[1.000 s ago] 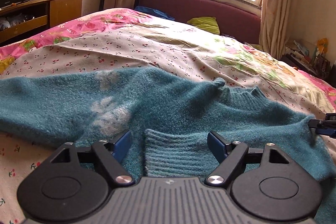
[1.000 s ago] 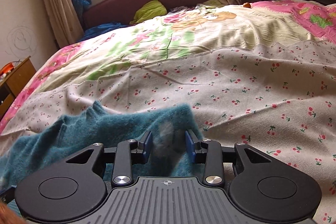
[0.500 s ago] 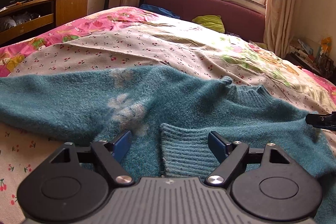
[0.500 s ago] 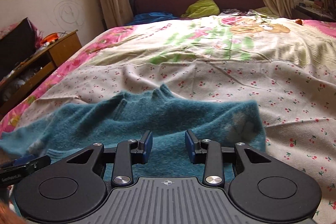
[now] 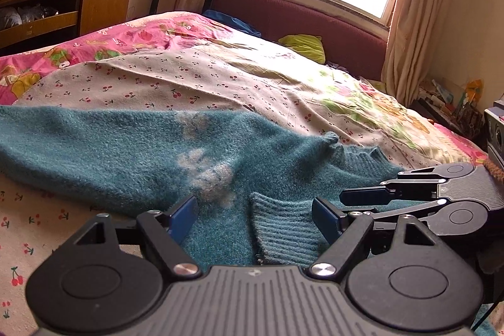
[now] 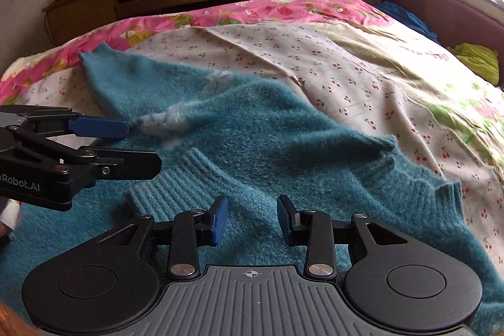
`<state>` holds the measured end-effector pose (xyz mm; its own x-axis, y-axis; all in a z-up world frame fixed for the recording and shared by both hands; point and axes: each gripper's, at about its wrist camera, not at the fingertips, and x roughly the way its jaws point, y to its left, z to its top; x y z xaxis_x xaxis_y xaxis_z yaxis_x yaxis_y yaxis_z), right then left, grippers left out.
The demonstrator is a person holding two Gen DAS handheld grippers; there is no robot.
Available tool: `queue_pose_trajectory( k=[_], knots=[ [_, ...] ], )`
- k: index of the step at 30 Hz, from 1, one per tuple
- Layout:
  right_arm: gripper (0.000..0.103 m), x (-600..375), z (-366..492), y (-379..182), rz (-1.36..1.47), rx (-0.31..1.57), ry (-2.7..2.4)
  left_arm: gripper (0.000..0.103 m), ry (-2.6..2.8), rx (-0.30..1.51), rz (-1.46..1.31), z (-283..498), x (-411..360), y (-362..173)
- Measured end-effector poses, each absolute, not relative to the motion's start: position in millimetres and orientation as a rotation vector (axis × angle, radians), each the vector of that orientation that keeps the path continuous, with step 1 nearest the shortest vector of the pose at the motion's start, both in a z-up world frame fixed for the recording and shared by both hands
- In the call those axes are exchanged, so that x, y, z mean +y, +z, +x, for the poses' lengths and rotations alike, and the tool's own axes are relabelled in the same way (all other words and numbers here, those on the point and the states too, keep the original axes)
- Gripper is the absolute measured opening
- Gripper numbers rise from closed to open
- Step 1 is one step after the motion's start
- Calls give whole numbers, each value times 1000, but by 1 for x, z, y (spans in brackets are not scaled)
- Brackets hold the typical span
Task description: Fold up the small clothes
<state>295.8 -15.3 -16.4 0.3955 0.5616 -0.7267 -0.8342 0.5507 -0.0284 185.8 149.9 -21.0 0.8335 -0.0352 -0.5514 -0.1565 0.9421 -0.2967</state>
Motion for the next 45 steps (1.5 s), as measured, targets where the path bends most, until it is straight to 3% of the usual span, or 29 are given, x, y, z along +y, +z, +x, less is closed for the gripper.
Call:
queue_pose_trajectory(
  k=[4,7,12,15,19,23,28,40,45],
  knots=[
    [39,8,309,-28,-497,828,1040,90,51,589,-317,185,148,-26],
    [47,18,315,-33,-540,816,1064,90,48,587,-297,185,145,-27],
    [47,17,324,-32,-534,849,1098,90,21,583,-300,183,143,-30],
    [39,20,326,-34,-522,869,1098,90,34,589,-279,183,141,-31],
    [18,10,329,-31,-389,920,1055,90,19,577,-301,182,144,-31],
    [13,2,327,-23,-320,917,1026,90,19,569,-297,180,143,-31],
    [12,-3,336,-8,-199,868,980,90,18,548,-294,178,141,-30],
    [17,4,336,-37,-155,904,927,90,29,564,-249,183,132,-37],
    [19,-30,324,-9,11,800,895,90,56,534,-230,180,127,-26]
  ],
)
